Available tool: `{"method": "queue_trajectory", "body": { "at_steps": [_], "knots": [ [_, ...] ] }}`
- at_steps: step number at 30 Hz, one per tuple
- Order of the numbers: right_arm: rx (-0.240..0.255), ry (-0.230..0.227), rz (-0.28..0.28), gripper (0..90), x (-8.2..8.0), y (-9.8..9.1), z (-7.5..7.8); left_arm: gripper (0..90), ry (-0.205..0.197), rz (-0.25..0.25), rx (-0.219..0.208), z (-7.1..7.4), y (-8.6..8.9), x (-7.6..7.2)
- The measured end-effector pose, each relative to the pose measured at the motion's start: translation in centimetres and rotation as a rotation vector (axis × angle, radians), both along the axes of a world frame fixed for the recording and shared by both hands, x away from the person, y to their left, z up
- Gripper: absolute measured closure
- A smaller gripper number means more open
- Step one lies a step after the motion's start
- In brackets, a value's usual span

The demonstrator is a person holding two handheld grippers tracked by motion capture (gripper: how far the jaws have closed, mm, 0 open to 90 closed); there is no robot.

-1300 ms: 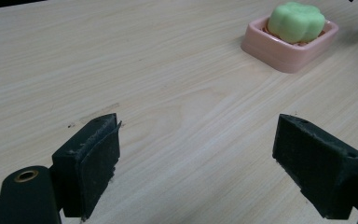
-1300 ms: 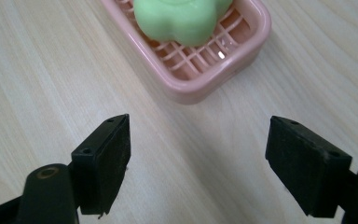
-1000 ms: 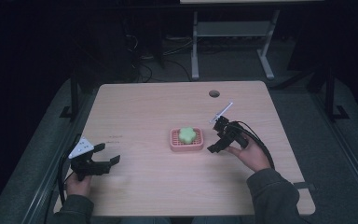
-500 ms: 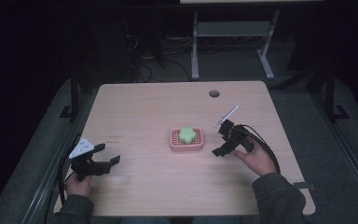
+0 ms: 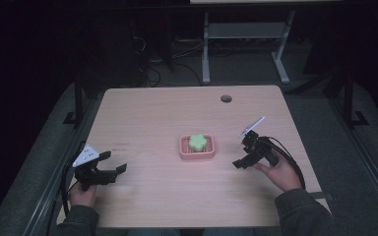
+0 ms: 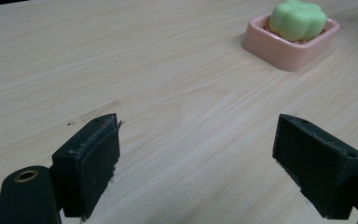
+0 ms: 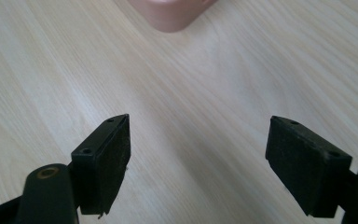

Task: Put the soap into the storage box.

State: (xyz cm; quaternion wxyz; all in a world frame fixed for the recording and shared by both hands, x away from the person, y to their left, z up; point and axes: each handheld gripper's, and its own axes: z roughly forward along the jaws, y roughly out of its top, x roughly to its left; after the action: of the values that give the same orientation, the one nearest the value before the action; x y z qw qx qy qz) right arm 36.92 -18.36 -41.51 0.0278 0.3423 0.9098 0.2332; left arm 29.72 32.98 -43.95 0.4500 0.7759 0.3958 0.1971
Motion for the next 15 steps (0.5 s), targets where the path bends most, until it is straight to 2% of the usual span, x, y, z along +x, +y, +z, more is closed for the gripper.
{"method": "queue_trajectory", "body": {
  "at_steps": [15],
  "knots": [
    [0.018, -0.002, -0.044, 22.0, -1.9, -2.6, -0.8, 14.4, 0.003, 0.0, 0.0, -0.1, -0.1, 0.0]
  ]
}}
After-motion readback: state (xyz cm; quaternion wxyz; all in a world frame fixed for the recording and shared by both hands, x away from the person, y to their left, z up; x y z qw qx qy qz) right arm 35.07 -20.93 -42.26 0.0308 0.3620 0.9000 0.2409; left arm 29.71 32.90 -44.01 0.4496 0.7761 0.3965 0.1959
